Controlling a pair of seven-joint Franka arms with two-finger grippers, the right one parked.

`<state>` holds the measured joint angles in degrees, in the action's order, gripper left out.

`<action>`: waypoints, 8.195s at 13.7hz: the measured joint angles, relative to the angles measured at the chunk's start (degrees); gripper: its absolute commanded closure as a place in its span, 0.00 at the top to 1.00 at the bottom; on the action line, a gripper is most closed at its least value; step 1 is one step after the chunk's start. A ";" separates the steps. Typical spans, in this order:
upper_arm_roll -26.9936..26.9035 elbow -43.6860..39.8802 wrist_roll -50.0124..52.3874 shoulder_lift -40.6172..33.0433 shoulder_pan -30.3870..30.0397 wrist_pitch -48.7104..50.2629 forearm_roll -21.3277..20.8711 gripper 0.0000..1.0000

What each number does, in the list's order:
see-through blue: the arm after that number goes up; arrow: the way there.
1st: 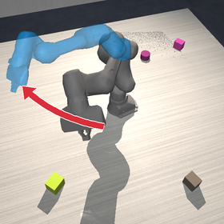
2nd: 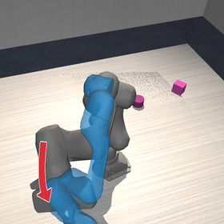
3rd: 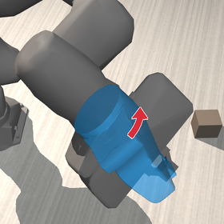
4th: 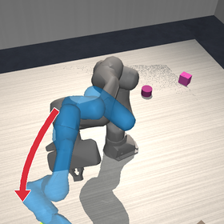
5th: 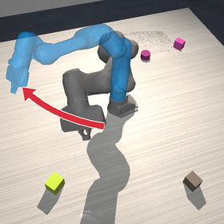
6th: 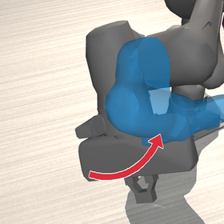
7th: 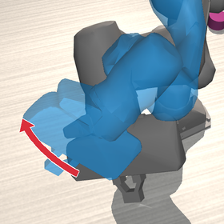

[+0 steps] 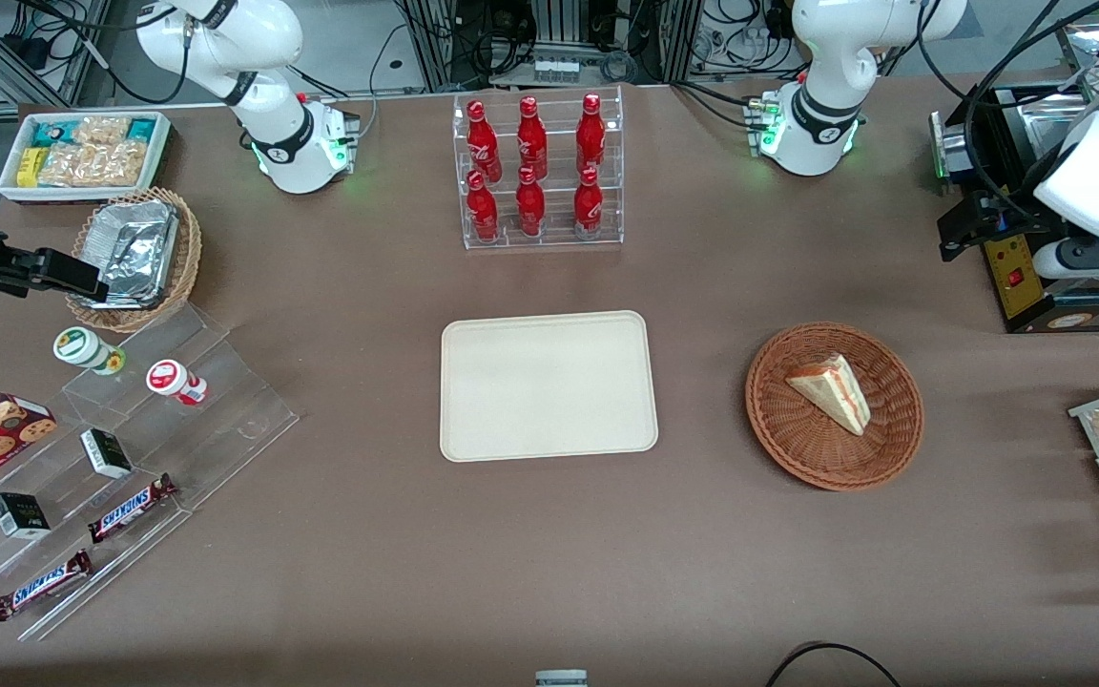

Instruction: Place sandwich from basket to tray

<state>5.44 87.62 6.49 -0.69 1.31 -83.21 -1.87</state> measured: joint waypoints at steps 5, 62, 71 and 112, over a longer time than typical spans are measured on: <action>0.00 0.06 0.00 1.11 0.00 -2.60 -0.03 1.00; 1.05 12.92 39.46 11.18 17.58 -26.13 -1.34 0.00; 1.18 0.72 41.87 27.41 33.29 -27.65 -1.36 0.00; -0.51 -5.06 39.48 12.87 26.44 -8.45 -3.48 1.00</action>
<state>4.92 82.57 45.97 12.18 27.76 -91.66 -5.35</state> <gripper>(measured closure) 0.000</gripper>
